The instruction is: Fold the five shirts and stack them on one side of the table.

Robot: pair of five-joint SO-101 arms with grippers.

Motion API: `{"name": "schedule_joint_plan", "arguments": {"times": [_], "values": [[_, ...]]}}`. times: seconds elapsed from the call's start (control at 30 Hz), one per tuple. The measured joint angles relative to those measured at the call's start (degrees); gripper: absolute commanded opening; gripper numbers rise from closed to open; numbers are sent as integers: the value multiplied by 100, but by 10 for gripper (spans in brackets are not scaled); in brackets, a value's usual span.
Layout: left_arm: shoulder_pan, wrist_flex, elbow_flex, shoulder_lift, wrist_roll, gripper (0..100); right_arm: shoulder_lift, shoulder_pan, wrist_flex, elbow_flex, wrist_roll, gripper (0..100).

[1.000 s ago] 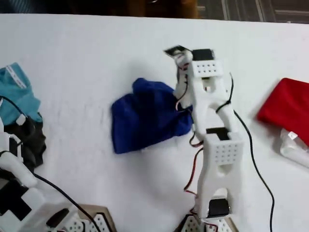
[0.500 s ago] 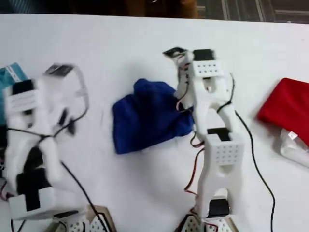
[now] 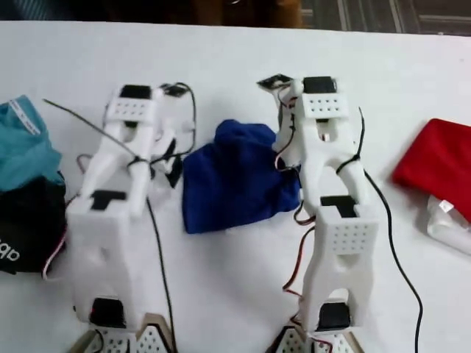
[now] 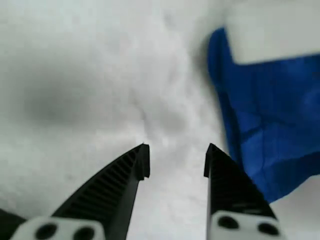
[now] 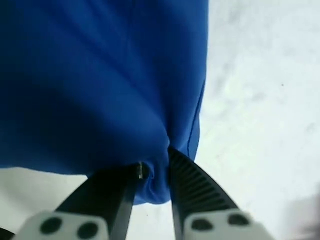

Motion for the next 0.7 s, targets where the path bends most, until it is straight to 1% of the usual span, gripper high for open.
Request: {"name": "schedule_joint_plan", "arguments": {"times": [0.1, 0.23, 0.33, 0.43, 0.67, 0.7], "values": [[105, 457, -1143, 774, 457, 203, 0, -9, 0, 0, 0, 21], [211, 615, -2277, 1275, 1002, 203, 0, -9, 0, 0, 0, 21], [404, 615, -2593, 1477, 1371, 203, 0, -9, 0, 0, 0, 21], [563, 615, -2637, 1723, 1547, 203, 0, -9, 0, 0, 0, 21], [738, 624, -2848, 2084, 1538, 197, 0, -9, 0, 0, 18, 21], [765, 624, -2857, 2136, 1565, 184, 0, -9, 0, 0, 26, 21]]}}
